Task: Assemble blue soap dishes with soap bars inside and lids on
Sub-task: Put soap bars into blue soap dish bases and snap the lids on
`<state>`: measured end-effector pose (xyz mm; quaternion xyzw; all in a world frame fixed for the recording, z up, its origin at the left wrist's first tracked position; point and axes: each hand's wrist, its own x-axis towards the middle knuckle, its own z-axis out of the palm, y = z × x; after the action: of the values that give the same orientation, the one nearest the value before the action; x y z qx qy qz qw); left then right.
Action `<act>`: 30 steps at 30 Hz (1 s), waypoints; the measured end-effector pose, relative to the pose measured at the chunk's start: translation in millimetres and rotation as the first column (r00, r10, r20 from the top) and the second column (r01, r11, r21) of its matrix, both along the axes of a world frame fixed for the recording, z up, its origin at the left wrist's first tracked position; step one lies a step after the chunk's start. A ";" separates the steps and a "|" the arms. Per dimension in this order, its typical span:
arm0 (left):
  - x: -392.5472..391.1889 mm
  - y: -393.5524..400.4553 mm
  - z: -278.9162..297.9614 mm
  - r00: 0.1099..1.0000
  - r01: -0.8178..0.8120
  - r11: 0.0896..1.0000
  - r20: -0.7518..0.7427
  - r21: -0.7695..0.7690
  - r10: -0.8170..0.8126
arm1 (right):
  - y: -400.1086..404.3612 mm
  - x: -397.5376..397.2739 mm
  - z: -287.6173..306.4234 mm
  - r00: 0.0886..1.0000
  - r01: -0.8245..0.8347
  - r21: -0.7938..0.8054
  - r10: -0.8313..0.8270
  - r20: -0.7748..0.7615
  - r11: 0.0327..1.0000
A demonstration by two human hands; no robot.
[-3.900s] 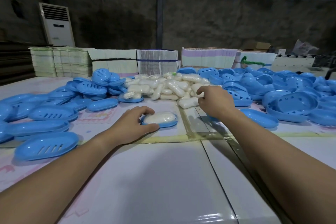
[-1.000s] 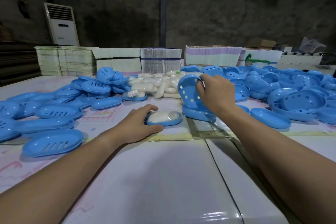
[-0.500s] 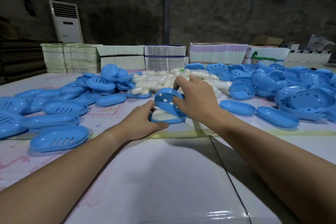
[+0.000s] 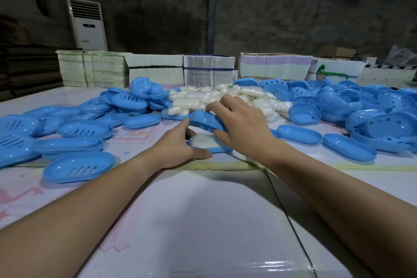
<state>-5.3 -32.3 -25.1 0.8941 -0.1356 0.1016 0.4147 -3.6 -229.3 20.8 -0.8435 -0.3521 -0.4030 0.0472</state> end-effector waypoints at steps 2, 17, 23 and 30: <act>0.6 0.9 0.1 0.999 0.046 0.996 0.006 -0.072 -0.046 | -1.7 2.2 -3.0 0.981 -0.061 -0.005 0.059 -0.183 0.998; -3.2 7.8 5.0 0.999 0.028 0.976 0.035 -0.217 -0.021 | -14.5 19.6 -18.7 0.714 -0.108 0.189 0.208 -0.668 0.976; -3.2 7.1 7.8 0.999 0.036 0.950 0.048 -0.311 -0.022 | -23.5 25.4 -19.1 0.541 -0.076 0.395 0.371 -0.755 0.915; -4.2 8.8 6.6 0.999 0.036 0.937 0.004 -0.347 -0.037 | -28.1 27.7 -21.6 0.486 -0.030 0.356 0.324 -0.811 0.934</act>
<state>-9.5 -23.5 -18.5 0.8045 -0.1317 0.1150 0.5676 24.2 -257.4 -0.9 -0.8724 -0.3037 0.0288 0.3820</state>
